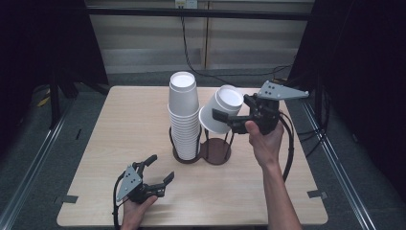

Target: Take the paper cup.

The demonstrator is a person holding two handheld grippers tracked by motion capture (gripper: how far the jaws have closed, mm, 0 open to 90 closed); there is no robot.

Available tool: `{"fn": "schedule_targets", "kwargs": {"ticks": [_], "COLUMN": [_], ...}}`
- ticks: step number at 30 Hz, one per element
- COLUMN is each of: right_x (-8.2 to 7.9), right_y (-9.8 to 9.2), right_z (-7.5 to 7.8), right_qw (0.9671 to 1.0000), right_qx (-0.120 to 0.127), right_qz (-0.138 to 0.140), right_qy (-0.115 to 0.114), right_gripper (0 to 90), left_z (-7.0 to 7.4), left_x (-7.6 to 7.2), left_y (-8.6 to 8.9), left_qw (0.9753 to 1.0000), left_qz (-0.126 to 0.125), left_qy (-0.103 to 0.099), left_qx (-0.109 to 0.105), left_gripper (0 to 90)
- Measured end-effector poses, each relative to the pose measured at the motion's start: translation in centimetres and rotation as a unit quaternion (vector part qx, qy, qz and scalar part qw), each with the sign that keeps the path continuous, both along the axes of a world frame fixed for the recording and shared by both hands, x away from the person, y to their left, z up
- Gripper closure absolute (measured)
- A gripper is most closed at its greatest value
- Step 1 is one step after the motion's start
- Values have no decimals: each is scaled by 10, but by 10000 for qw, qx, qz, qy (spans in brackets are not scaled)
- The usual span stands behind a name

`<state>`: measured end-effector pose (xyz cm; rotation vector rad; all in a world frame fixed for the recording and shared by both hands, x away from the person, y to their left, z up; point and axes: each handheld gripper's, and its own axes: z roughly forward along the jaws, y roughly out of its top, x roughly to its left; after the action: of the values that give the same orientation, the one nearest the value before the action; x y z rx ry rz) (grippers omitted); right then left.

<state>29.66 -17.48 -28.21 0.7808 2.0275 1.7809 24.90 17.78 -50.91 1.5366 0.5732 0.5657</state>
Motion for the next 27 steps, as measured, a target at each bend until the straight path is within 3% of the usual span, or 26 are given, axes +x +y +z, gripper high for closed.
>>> {"fn": "schedule_targets", "kwargs": {"ticks": [3,4,9,12,14,19,27], "right_x": [-1,-3,-5,-6,-7,-12,-18], "right_y": [2,4,9,14,16,20,28], "right_z": [-6,-13,-26,-37,-41,-53,-71], "right_qw": [10000,10000,9999,9996,9994,9990,9979], "right_qx": [-45,-46,-85,-176,-228,-235,-316], "right_qz": [14,23,107,169,202,303,449], "right_qy": [2,34,89,143,175,229,335], "right_gripper": [206,206,206,206,206,207,207], "left_z": [0,1,4,11,16,26,30], "left_x": [1,2,1,2,1,2,-2], "left_y": [0,-1,-3,-4,-5,-10,-17], "left_qw": [10000,9998,9996,9992,9987,9972,9957], "left_qz": [-46,-67,-183,-339,-486,-729,-900], "left_qy": [40,169,218,159,168,125,218], "left_qx": [12,17,-10,105,37,114,84], "left_gripper": [164,164,164,165,172,217,199]}}
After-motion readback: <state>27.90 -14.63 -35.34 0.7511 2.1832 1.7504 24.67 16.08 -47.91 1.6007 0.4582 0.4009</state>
